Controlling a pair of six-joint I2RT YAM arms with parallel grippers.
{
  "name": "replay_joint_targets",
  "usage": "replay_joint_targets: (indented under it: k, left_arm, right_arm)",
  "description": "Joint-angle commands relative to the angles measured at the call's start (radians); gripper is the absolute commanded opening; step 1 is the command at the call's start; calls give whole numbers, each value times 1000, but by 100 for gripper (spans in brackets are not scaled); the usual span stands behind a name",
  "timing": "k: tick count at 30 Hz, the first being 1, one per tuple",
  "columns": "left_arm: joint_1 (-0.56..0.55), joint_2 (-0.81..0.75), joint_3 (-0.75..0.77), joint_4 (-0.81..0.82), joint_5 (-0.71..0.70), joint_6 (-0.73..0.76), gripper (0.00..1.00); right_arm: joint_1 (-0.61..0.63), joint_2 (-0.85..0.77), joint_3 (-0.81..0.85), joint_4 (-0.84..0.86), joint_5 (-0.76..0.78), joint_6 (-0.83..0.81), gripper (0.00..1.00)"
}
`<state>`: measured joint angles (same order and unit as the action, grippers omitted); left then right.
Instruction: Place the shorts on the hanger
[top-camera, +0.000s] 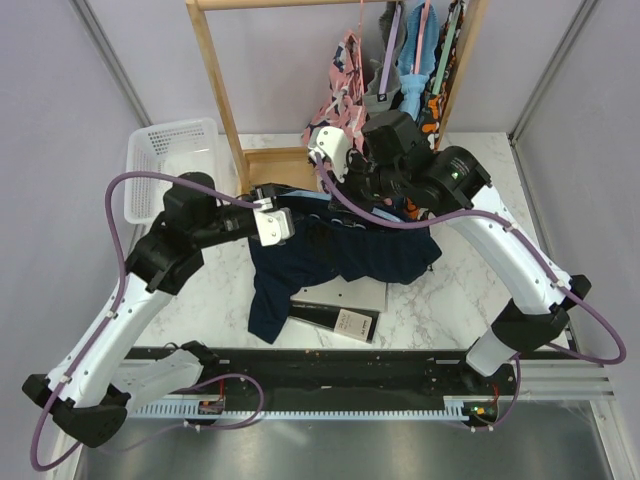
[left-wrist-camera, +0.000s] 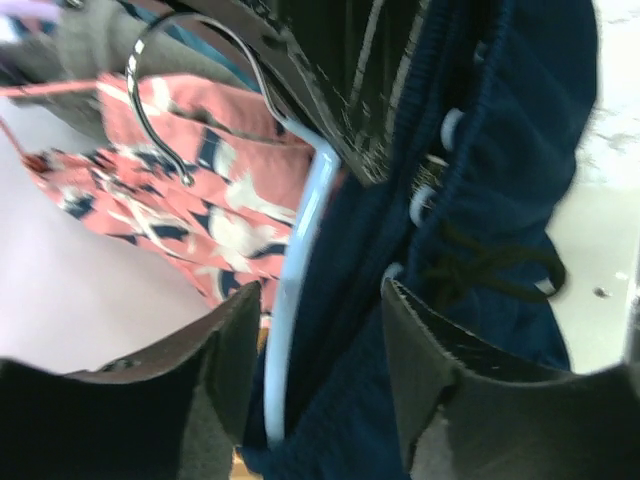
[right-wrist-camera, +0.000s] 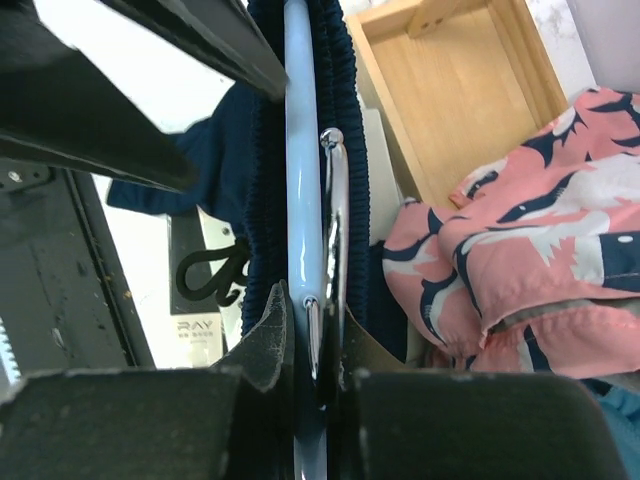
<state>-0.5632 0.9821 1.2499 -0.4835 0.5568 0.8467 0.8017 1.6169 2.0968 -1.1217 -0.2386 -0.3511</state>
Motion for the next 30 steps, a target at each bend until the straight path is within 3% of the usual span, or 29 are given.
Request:
replay_joint_targets:
  k: [1, 14, 15, 17, 18, 19, 22, 23, 26, 30]
  left_arm:
    - [-33, 0, -9, 192, -107, 121, 56]
    - [-95, 33, -109, 238, -156, 327, 41]
    - [-99, 33, -110, 243, -159, 328, 38]
    - [-104, 35, -113, 273, -167, 309, 11]
    - [-104, 33, -115, 290, -172, 292, 3]
    - [-104, 26, -122, 310, -187, 269, 2]
    - [-78, -31, -252, 442, -160, 281, 2]
    - [-58, -46, -277, 479, -118, 282, 2]
    - [-7, -82, -329, 540, 9, 256, 2]
    - [11, -89, -351, 640, 46, 207, 2]
  right_arm:
    - [10, -11, 77, 59, -92, 78, 0]
    - [19, -38, 19, 134, -172, 247, 0]
    - [22, -38, 16, 132, -182, 245, 0]
    - [22, -40, 8, 131, -192, 250, 0]
    - [21, -40, 6, 129, -218, 253, 7]
    - [21, -52, -1, 128, -229, 256, 37]
    - [-18, -121, -91, 175, -368, 403, 82]
    - [-33, -144, -166, 216, -416, 446, 87]
    - [-91, -212, -254, 223, -521, 497, 90]
    - [-179, -255, -339, 197, -617, 511, 83]
